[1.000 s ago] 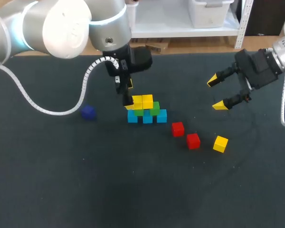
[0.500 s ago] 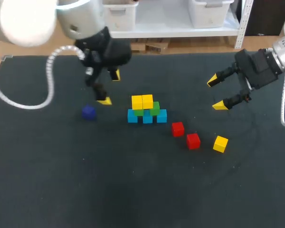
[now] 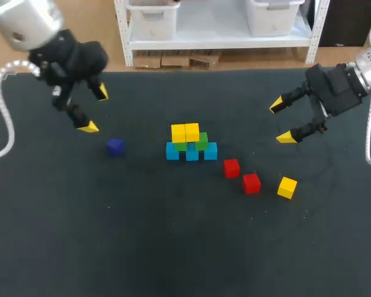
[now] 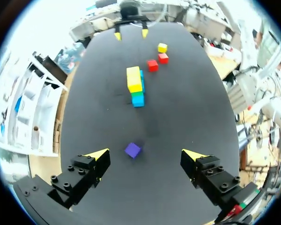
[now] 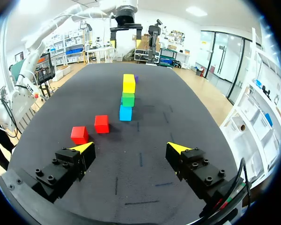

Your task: Place the blue cubes, place green cubes on the blue cubes, place the yellow cubes on the green cubes, then place the red cubes on the yellow cubes, and place purple cube on the red cubes.

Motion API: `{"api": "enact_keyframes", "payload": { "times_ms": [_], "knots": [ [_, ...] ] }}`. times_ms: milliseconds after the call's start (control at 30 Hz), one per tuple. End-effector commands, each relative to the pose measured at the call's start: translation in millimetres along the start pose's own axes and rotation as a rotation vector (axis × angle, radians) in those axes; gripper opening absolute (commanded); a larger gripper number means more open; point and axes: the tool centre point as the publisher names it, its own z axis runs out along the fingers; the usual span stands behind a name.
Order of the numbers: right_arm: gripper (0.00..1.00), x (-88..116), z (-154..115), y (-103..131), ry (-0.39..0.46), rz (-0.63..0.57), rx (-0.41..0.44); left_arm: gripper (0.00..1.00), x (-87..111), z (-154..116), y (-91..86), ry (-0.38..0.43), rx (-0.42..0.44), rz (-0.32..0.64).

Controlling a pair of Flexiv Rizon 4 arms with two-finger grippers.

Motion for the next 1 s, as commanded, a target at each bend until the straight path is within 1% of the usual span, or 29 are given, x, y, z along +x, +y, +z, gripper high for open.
{"api": "enact_keyframes", "payload": {
  "times_ms": [33, 300, 400, 433, 633, 733, 833, 933, 1000],
  "knots": [
    [1.0, 0, 0, 0, -0.002, -0.001, 0.001, 1.0, 15.2, 0, -12.3, -0.185, -0.083, -0.016],
    [1.0, 0, 0, 0, -0.002, -0.001, 0.001, 1.0, 19.0, 3, -17.5, -0.196, -0.064, -0.014],
    [1.0, 0, 0, 0, -0.002, -0.001, 0.001, 1.0, 21.0, 0, -17.8, -0.175, -0.054, 0.02],
    [1.0, 0, 0, 0, -0.002, -0.001, 0.001, 1.0, 21.1, -2, -17.4, -0.159, -0.038, 0.034],
    [1.0, 0, 0, 0, -0.002, -0.001, 0.001, 1.0, 21.1, -2, -17.4, -0.159, -0.038, 0.034],
    [1.0, 3, -4, 14, 0.018, 0.008, 0.032, 1.0, 21.1, -2, -17.4, -0.159, -0.038, 0.034],
    [1.0, 4, -11, 35, 0.024, 0.039, 0.08, 1.0, 21.1, -2, -17.4, -0.159, -0.038, 0.034],
    [1.0, 2, -22, 61, 0.056, 0.085, 0.159, 1.0, 21.1, -2, -17.4, -0.159, -0.038, 0.034],
    [1.0, 1, -31, 79, 0.057, 0.113, 0.204, 1.0, 21.1, -2, -17.4, -0.159, -0.038, 0.034]
  ]
}}
